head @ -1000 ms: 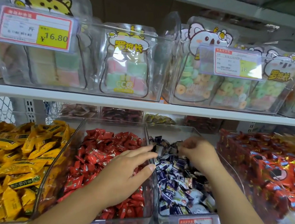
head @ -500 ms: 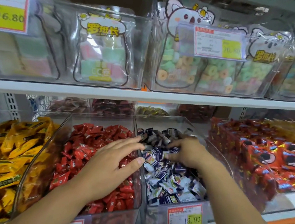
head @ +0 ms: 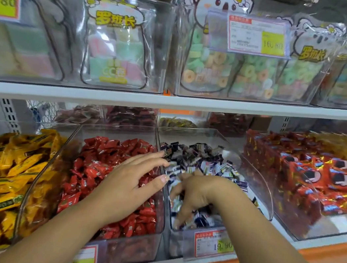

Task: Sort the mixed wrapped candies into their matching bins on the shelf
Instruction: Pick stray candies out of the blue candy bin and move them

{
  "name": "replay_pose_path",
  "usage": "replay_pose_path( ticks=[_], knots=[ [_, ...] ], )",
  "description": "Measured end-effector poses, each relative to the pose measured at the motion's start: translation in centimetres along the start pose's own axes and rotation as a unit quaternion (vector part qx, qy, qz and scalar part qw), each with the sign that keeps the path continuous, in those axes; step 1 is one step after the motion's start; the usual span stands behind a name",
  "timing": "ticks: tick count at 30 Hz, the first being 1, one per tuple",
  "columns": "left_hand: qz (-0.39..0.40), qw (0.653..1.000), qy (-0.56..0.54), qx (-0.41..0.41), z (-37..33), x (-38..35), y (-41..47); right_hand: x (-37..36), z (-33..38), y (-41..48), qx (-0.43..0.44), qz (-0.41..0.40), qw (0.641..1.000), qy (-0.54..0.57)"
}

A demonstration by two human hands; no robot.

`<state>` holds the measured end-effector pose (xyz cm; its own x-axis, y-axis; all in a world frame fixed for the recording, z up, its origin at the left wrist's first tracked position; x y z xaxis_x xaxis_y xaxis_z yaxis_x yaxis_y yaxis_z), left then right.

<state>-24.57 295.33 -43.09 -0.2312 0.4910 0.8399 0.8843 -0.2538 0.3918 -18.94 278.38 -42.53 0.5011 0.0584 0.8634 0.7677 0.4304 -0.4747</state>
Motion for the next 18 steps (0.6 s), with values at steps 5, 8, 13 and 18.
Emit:
replay_pose_path(
  ticks=[5, 8, 13, 18],
  knots=[
    [0.001, 1.0, -0.01, 0.006, 0.1, -0.2, 0.0, 0.7, -2.6, -0.6, 0.055, -0.196, 0.953, 0.224],
    [-0.004, 1.0, -0.008, 0.006, 0.0, -0.2, 0.0, 3.2, -3.6, -4.2, 0.089, -0.247, 0.911, 0.319],
    [-0.009, 1.0, -0.008, -0.005, -0.1, -0.2, 0.0, 4.6, -5.9, -9.0, -0.046, -0.186, 0.971, 0.143],
    [-0.006, 1.0, 0.002, -0.005, 0.0, -0.3, 0.0, 1.2, -4.7, -6.2, -0.125, -0.053, 0.987, 0.087]
  ],
)
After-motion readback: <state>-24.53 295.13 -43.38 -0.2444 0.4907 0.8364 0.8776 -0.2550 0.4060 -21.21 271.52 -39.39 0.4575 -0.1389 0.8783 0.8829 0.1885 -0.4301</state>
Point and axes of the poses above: each hand's wrist, its own y-axis towards the middle knuckle, its own x-axis out of the back of the hand, z = x × y, the point moved 2 cm from there along y, towards the middle knuckle, and after that the axes turned 7 degrees about y, right-handed, at the moved point
